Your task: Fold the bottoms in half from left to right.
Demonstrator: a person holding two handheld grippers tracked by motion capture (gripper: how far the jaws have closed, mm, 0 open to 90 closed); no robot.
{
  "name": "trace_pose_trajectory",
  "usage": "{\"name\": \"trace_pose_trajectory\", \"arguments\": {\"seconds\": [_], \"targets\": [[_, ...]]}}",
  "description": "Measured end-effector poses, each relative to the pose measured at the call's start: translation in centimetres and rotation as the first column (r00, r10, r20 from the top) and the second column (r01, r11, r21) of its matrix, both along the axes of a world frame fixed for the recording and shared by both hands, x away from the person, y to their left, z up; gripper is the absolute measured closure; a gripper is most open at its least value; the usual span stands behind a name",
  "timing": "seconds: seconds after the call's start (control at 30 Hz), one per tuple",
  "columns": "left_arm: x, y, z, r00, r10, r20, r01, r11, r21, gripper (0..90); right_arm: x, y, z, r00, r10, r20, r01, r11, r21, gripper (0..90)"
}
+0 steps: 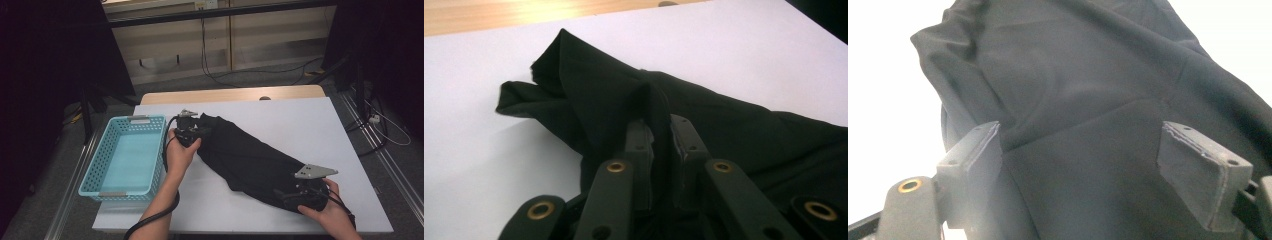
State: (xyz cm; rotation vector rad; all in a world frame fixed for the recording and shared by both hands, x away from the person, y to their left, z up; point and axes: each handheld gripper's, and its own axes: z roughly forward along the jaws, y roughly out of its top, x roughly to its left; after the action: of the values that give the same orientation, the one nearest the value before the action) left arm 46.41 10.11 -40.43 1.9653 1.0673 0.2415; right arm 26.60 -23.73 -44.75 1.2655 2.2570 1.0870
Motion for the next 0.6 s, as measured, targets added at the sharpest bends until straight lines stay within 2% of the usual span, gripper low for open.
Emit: {"name": "trace_pose_trajectory", "arguments": {"seconds": [0.1, 0.13, 0.33, 0.6], "targets": [[-0.02, 0.3, -0.3, 0.9999, -0.01, -0.008, 0.01, 0.9998, -0.019, 80.6, -0.03, 0.0, -0.01, 1.0, -0.001, -0.001, 0.001, 1.0, 0.001, 18.2], [0.0, 0.42, -0.32, 0.9999, -0.014, -0.007, 0.014, 0.9998, -0.01, 80.6, -0.01, 0.0, -0.01, 1.0, 0.0, -0.001, 0.0, 1.0, 0.0, 18.2], [-0.19, 0.5, -0.39, 0.9995, -0.03, -0.013, 0.029, 0.9982, -0.052, 80.6, 0.18, -0.13, -0.09, 1.0, -0.01, 0.0, 0.01, 1.0, 0.006, 17.8], [-0.42, 0.3, -0.72, 0.9985, -0.051, -0.019, 0.05, 0.9971, -0.057, 80.5, 0.2, -0.23, -0.18, 0.9999, -0.014, 0.0, 0.014, 1.0, 0.006, 17.7]]}}
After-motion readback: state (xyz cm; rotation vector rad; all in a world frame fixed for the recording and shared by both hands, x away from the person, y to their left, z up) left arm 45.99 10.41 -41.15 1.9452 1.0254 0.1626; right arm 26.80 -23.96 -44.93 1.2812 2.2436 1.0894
